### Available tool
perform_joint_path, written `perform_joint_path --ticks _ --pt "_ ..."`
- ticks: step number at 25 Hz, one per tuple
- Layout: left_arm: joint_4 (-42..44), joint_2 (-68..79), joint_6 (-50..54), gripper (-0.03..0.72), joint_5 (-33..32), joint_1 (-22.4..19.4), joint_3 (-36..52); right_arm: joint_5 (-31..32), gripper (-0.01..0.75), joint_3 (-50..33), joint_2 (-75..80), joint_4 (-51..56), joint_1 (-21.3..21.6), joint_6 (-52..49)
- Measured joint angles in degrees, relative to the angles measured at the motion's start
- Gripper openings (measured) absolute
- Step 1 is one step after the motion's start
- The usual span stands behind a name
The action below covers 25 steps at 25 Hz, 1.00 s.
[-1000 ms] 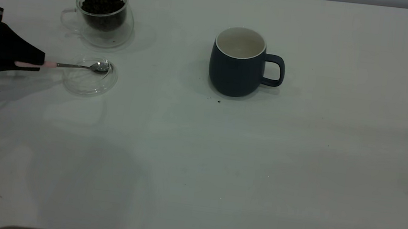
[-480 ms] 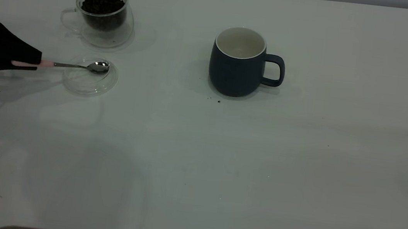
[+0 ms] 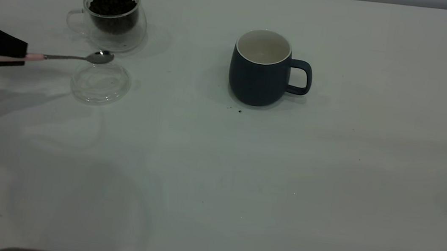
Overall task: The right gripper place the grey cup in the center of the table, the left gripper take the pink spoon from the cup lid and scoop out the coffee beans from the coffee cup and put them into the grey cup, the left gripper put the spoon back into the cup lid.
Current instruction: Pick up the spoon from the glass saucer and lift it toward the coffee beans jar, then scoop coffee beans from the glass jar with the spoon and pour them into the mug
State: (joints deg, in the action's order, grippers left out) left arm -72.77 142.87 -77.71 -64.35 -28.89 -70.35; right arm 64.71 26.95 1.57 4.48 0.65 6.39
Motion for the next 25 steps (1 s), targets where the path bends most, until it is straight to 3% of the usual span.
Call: perform_joint_path --ticks 6,11,17,25 --pt "0.23 -7.38 -0.17 0.122 0.93 -0.46 0.0 0.0 0.591 0.0 0.0 0.0 0.0 0.0" --pt "-1.57 -15.11 -3.45 0.122 6.97 -0.12 0.0 0.0 0.591 0.0 0.0 0.0 0.0 0.0" --pt "-2.78 -16.25 -8.87 0.122 17.42 4.97 -0.33 0.0 0.591 0.0 0.0 0.0 0.0 0.0" --pt "-3.29 -14.44 -10.7 0.122 21.45 9.86 -5.56 -0.01 0.591 0.0 0.0 0.0 0.0 0.0"
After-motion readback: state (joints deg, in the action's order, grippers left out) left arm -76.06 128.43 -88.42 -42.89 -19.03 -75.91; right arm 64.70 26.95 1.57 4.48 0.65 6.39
